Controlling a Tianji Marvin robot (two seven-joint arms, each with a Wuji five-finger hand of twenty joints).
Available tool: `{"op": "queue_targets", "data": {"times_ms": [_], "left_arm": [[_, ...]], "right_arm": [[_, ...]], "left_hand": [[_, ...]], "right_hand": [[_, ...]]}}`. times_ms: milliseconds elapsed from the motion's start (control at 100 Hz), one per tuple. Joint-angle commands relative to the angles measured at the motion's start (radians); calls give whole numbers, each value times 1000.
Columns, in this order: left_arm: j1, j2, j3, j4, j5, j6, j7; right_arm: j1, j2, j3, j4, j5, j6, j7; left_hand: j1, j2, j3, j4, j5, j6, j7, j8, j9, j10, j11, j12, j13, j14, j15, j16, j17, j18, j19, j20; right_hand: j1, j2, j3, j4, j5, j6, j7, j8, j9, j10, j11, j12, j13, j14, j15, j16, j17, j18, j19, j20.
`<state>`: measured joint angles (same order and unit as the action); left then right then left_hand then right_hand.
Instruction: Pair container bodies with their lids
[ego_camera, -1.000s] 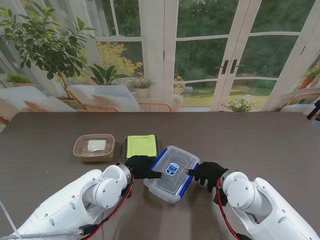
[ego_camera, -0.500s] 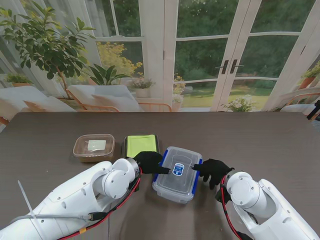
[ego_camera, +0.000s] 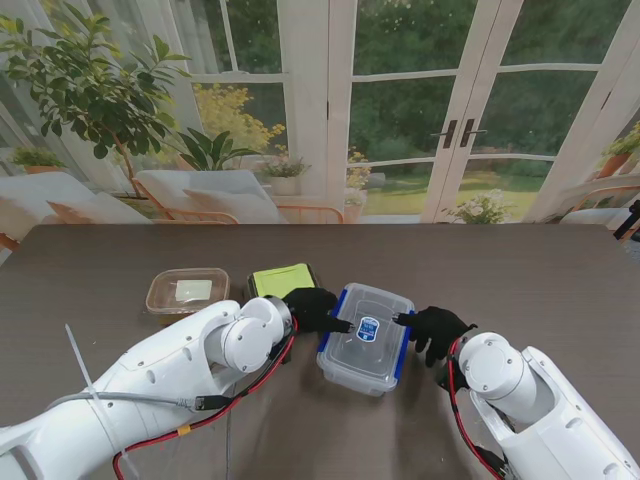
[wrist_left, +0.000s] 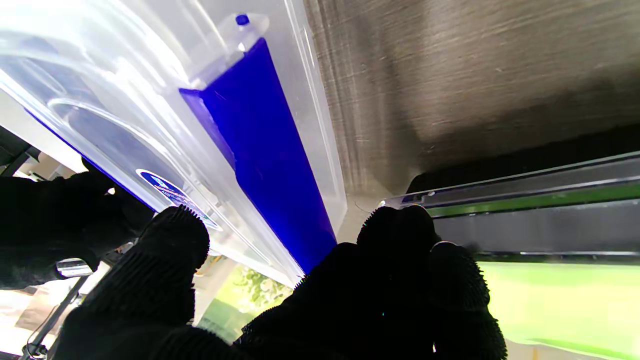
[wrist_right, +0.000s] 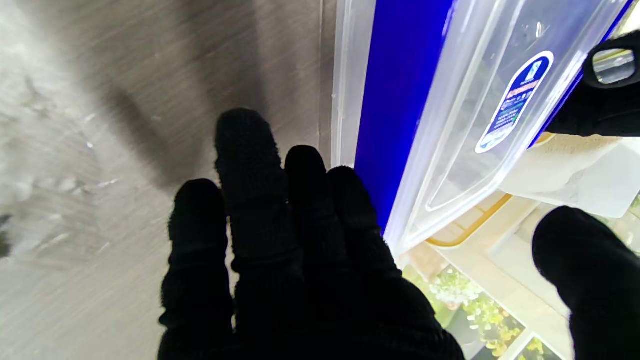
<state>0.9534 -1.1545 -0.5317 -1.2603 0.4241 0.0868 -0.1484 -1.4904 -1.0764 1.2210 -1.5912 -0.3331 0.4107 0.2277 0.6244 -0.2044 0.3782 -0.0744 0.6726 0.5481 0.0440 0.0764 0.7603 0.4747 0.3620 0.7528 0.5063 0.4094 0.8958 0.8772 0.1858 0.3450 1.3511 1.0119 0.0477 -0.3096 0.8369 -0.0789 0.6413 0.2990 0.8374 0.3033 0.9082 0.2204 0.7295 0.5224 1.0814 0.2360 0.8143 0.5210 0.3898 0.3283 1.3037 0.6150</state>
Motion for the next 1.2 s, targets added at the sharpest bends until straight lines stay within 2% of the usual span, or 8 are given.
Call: {"op": "queue_targets", "data": {"times_ms": [0,190,430,650,980,1190], "left_arm": [[-3,-26,7,-39,0,-20,-31],[-33,-37,27,-19,-15,-34,-35],[-118,-83,92,82,-59,-74,-31],[-185,-127,141,174,-84,-88,-30],[-276,-176,214,296,-83,-101,-60],[-311,-189,249,336,-62,-100,-79]], "right_arm": [[14,-19,-7,-19,8,-12,15],[25,-22,1,-10,13,-1,9],[34,-24,23,-12,6,23,-1],[78,-29,15,36,13,38,-9],[157,-35,-23,125,1,37,-21],[191,-36,-45,172,-15,29,-24]], "left_hand": [[19,52,-22,19,13,-123,2,2,-18,-92,4,-9,-7,13,-12,-2,-18,-91,-16,20],[20,52,-23,20,14,-125,3,2,-15,-93,10,-4,-5,13,-1,4,-14,-90,-13,21],[22,55,-28,21,-8,-132,-6,-1,-34,-99,-5,-12,-24,1,-18,-3,-30,-100,-21,18],[24,58,-37,22,-46,-138,-19,-6,-62,-104,-18,-23,-48,-10,-45,-15,-56,-110,-36,10],[17,59,-59,25,-73,-171,-24,-9,-89,-116,-19,-31,-61,-27,-57,-19,-67,-126,-43,1],[15,57,-77,27,-80,-174,-23,-9,-103,-125,-32,-49,-70,-38,-81,-32,-78,-136,-55,-14]], "right_hand": [[-14,-23,34,-10,-77,-284,-67,-12,9,-65,11,8,19,10,14,13,158,43,42,-19],[-14,-23,34,-10,-79,-285,-71,-14,7,-64,10,7,19,11,14,12,158,43,43,-19],[-11,-25,38,-11,-78,-286,-71,-14,5,-63,11,6,19,12,15,12,155,43,41,-19],[-10,-27,44,-12,-77,-286,-72,-15,1,-60,11,6,14,15,15,12,148,43,39,-18],[-6,-32,55,-13,-73,-282,-69,-14,-2,-63,14,6,8,14,24,15,141,38,41,-15],[-2,-40,70,-13,-65,-279,-66,-13,0,-65,14,4,6,12,23,13,139,37,41,-14]]}}
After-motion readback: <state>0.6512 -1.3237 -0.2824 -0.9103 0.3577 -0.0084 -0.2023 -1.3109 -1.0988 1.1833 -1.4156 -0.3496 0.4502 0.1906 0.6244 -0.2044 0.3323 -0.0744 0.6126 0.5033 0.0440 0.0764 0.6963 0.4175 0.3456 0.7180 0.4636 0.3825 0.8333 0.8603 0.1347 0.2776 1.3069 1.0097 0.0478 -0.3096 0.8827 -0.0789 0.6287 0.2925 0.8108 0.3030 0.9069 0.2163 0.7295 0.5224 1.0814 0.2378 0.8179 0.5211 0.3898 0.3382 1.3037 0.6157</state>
